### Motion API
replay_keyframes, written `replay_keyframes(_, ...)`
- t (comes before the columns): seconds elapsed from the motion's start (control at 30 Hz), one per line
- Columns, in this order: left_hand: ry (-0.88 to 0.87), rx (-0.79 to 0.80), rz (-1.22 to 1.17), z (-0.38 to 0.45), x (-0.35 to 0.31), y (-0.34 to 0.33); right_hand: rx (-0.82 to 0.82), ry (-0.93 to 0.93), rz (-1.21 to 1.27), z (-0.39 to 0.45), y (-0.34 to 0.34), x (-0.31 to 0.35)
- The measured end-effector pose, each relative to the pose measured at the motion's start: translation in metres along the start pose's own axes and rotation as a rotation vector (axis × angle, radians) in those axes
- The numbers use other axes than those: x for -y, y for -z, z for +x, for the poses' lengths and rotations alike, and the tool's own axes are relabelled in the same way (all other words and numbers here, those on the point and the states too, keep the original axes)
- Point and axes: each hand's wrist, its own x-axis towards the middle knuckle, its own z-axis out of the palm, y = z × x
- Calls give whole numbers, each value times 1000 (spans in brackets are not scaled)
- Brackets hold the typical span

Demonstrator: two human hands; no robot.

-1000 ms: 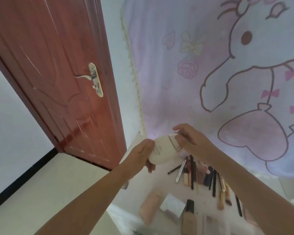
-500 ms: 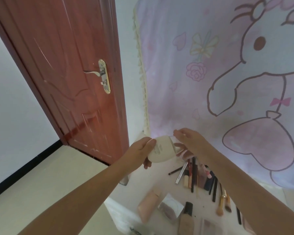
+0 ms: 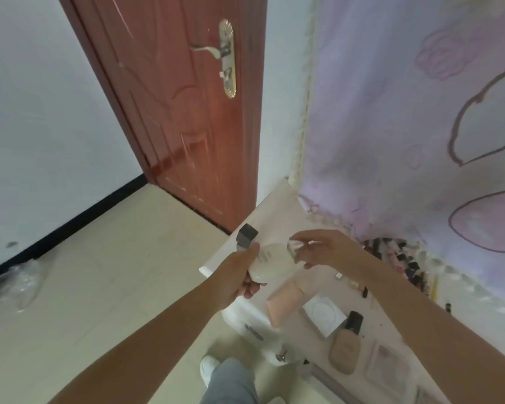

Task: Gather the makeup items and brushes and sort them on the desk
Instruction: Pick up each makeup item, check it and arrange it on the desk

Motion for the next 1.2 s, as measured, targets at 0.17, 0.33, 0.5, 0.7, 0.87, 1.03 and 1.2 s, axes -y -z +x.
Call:
replay_keyframes(0.17,210,-60,-131,6,39,14,36,-124,143,16,-21,-35)
replay_keyframes(0.33,257,-86,-59,23,74,15,-16,-248,-12,32,-35,-61)
replay_keyframes(0.5,250,-193,68,52,91,23,-65,-287,-232,64,-46,-86)
replay_keyframes(0.7,273,-295,230,75,97,24,-75,-320,-265,91,-52,-104)
replay_keyframes(0.87,225,-424,200,82,97,18,-89,-240,-434,102,-50,-104)
replay_keyframes(1.03,235,-489,283,80,96,19,-109,-173,-599,90,-36,-91)
replay_keyframes(1.2,154,-319,724,51,125,-2,-77,-437,-793,68,-21,-111)
